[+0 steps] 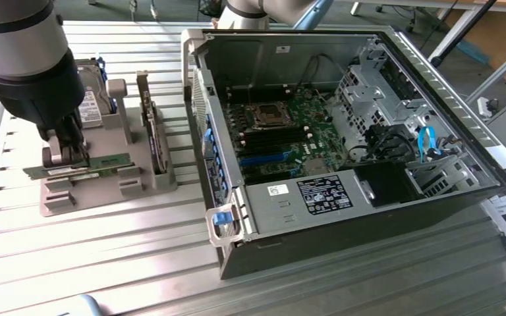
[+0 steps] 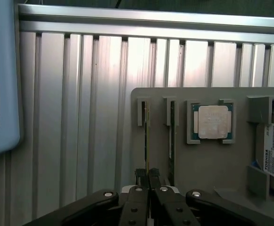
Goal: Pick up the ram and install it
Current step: 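Pick up the ram and move it above insertion slot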
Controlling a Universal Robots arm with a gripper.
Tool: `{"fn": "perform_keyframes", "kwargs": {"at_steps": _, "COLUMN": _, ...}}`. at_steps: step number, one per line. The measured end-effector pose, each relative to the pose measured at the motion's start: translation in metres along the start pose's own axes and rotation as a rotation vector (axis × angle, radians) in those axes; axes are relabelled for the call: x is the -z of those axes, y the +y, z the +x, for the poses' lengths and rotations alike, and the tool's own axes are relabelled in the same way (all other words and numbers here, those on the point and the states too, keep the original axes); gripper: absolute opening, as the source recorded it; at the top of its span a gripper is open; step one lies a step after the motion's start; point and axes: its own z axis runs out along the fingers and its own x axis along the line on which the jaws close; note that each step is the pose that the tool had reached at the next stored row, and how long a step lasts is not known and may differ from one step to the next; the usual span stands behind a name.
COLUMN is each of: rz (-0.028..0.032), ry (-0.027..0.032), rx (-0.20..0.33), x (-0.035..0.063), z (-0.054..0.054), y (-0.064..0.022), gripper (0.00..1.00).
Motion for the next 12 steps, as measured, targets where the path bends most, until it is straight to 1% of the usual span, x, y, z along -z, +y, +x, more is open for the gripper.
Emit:
{"fn": "perform_keyframes", "kwargs": {"at_steps": 1, "rz": 0.0, "ry": 0.0001, "rx": 0.0, "x": 0.0024, "z": 0.0, "y": 0.0, "gripper": 0.12}}
{"fn": "perform_keyframes", "kwargs": {"at_steps": 5, "rz": -0.0001, "ry": 0.0001, "rx": 0.0, "x": 0.0182, "z": 0.0, "y": 0.0001, "gripper": 0.12}}
{"fn": "perform_keyframes", "kwargs": {"at_steps": 12, "rz": -0.0001, "ry": 0.0001, "rx": 0.0, "x": 0.0306, "z": 0.0, "y": 0.0001, "gripper": 0.12}}
